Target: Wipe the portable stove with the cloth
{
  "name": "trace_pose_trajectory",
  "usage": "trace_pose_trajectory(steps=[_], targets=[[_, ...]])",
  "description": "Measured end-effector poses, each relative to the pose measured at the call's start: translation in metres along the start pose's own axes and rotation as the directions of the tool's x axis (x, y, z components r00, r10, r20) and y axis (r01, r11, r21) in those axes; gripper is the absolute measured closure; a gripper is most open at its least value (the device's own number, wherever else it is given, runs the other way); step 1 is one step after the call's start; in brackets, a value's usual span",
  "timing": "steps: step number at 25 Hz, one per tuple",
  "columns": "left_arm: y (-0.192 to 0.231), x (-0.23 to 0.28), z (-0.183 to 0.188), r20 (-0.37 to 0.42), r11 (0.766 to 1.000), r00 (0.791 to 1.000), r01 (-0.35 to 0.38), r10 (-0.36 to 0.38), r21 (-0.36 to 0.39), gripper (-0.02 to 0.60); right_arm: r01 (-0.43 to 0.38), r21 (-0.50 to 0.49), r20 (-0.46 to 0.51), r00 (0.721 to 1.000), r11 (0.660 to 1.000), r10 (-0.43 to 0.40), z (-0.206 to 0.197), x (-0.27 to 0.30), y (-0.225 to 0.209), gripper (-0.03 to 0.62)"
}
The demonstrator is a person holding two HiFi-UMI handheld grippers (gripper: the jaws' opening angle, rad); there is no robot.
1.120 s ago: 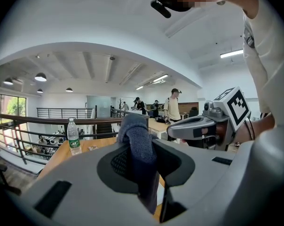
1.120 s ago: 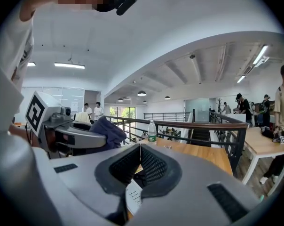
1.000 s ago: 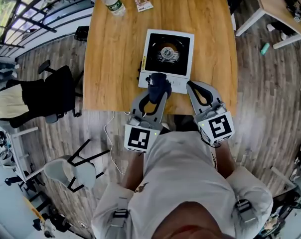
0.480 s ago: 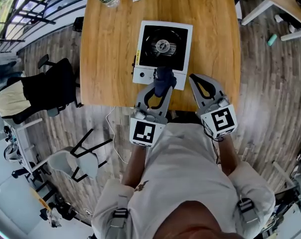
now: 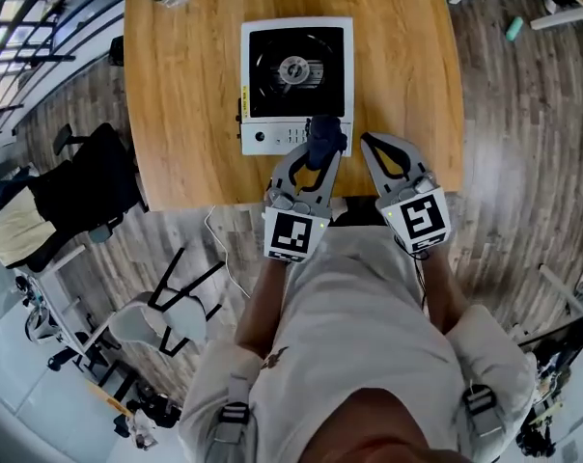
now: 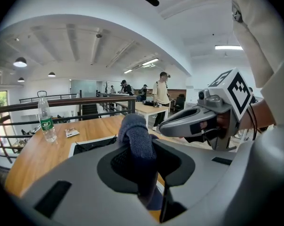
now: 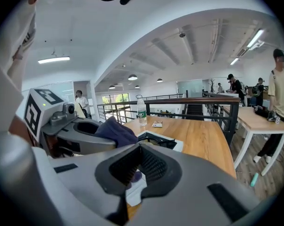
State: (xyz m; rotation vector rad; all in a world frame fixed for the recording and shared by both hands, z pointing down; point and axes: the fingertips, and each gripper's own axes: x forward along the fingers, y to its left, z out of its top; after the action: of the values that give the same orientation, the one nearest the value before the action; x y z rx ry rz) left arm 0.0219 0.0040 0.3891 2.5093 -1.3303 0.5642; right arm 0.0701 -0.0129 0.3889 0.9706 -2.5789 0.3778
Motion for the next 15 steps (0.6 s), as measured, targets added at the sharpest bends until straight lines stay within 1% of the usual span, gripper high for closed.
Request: trace_pose_trajectory(steps=[3, 6, 9, 15], targets=[[0.003, 0.012, -0.02, -0.038, 0.999, 0.999, 0.037, -0.037, 0.003, 0.483, 0.019, -0.014, -0.048, 0.999, 1.0, -0.02, -0.019, 0.007, 0.003, 0.574], [0.004, 0.023, -0.039, -0.077, 0.998, 0.995, 0.069, -0.068, 0.002, 0.483, 0.032, -0.007, -0.085, 0.996, 0.999, -0.032, -0.033, 0.011, 0.009, 0.574], [0.004, 0.031, -0.055, -0.109, 0.996, 0.99, 0.089, -0.089, -0.001, 0.483, 0.041, 0.005, -0.104, 0.994, 0.999, -0.04, -0.042, 0.012, 0.013, 0.574], [-0.002, 0.048, -0.073, -0.146, 0.993, 0.982, 0.121, -0.121, -0.008, 0.483, 0.061, 0.019, -0.124, 0.991, 0.998, -0.058, -0.055, 0.014, 0.014, 0.574]])
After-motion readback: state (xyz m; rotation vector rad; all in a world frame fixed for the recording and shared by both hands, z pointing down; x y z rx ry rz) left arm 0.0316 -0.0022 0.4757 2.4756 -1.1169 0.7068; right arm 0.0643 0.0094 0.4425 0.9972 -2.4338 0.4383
